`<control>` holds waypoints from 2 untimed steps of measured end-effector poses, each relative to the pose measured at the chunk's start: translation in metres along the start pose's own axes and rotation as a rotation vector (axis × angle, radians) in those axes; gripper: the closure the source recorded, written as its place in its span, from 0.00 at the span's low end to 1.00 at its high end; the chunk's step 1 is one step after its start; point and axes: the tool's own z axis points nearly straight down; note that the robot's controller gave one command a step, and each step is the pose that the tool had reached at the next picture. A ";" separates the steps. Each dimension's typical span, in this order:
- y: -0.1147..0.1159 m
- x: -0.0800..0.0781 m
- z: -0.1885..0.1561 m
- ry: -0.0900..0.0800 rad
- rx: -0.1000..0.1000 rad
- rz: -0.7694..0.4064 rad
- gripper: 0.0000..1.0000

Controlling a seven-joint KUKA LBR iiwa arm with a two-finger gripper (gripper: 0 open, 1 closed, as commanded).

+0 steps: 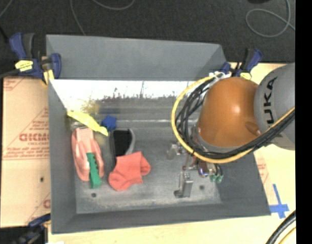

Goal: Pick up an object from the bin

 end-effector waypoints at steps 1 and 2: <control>0.000 -0.002 -0.004 -0.008 0.000 0.000 0.00; 0.023 -0.015 0.036 -0.015 0.000 0.018 0.00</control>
Offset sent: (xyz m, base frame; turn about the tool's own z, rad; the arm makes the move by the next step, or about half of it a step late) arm 0.0217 0.0491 -0.0818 0.0246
